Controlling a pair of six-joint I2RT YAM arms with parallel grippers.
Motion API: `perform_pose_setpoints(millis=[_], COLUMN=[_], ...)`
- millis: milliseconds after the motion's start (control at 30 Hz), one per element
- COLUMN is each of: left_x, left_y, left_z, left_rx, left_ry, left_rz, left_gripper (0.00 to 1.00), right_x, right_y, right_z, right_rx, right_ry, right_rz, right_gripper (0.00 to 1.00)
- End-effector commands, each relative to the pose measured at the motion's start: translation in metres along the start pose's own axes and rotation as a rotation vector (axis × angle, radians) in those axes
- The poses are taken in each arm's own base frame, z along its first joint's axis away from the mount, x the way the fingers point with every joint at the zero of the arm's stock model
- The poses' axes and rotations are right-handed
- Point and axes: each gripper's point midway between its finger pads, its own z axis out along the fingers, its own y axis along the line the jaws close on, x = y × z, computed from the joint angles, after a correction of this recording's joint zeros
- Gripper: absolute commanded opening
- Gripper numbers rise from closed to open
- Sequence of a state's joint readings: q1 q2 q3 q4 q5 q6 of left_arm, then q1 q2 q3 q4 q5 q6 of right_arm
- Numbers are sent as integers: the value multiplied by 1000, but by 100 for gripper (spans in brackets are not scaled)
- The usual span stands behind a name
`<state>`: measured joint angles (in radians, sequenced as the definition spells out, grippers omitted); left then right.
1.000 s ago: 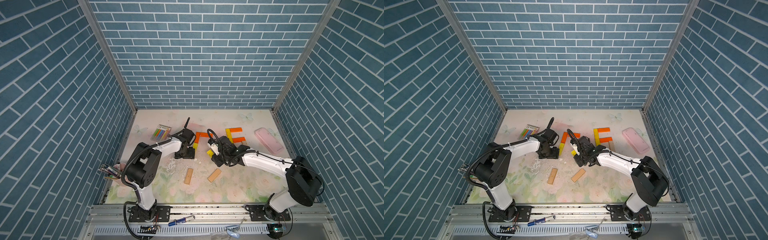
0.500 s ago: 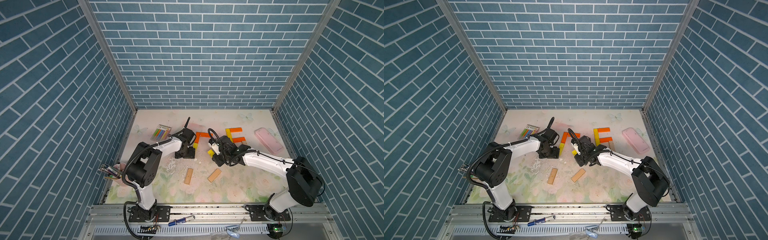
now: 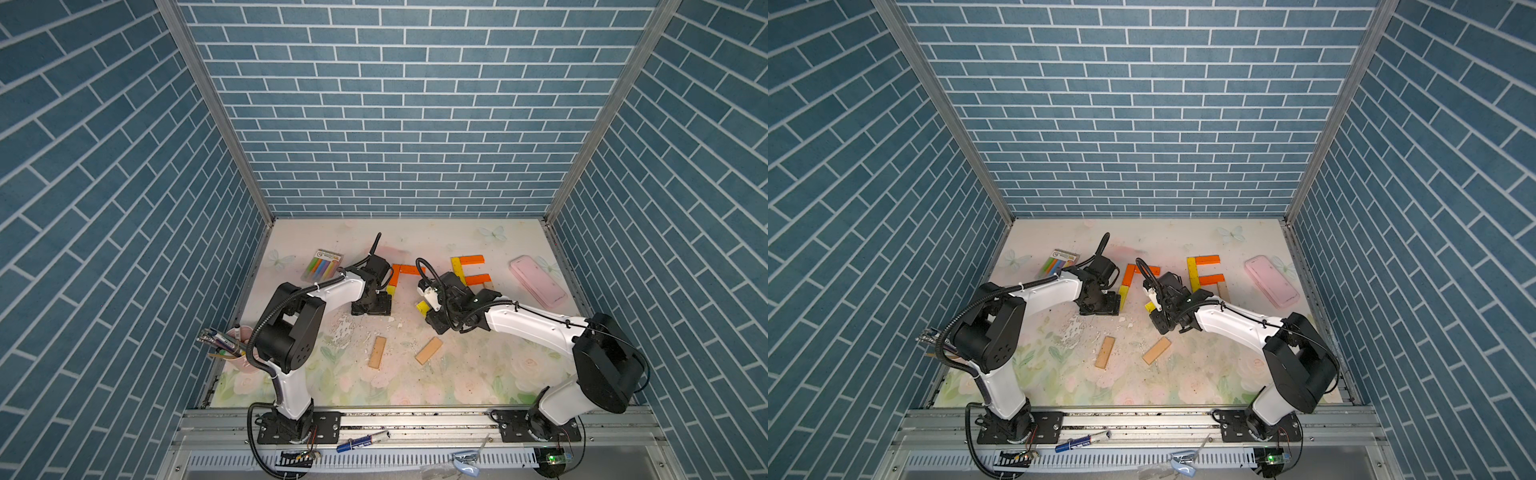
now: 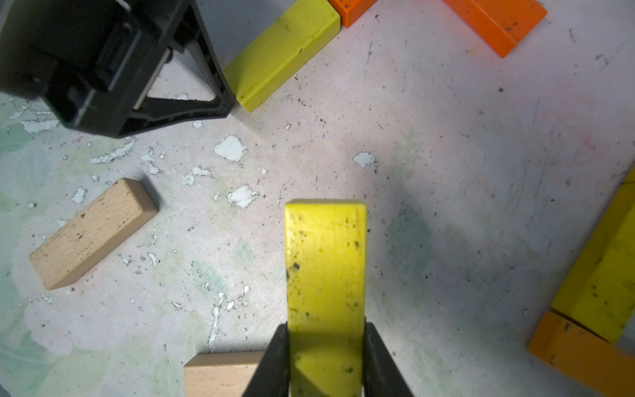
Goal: Assemble the number 6 with building blocks
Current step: Adjust the building block at the center of the board, then assemble the building block at the center of the board.
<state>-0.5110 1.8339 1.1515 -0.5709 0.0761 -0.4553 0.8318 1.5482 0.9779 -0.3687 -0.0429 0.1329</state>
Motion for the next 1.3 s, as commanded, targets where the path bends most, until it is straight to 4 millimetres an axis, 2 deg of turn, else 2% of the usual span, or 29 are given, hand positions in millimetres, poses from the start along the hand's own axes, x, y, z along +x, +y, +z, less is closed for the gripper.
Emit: perform_pose_setpoints(millis=[0,167,400,633,767,933,1267], left_x=[6,10,16,15,9,4,3], left_y=[1,3,10,24,33,41,39], left_z=[-3,-22,-61,-100,-115,-121,-115], left_rx=[-11,3,-1,4,21,30,79], left_ry=[20,-10,-42,-67,-69,-74,-96], left_rz=[4,-3,12,27,25,36,80], left_gripper=[79,79,79,80,80,80,80], right_x=[4,4,-7,-18,-20,-18,-17], right_y=[-1,-7,-19,-20,-18,-19,-20], right_z=[0,4,13,27,39,58,71], right_rx=[-5,31,87,49,27,13,-37], right_ry=[19,49,88,114,125,150,180], right_rz=[-17,-61,-203,-346,-438,-556,-655], right_gripper=[22,22,27,29,30,29,28])
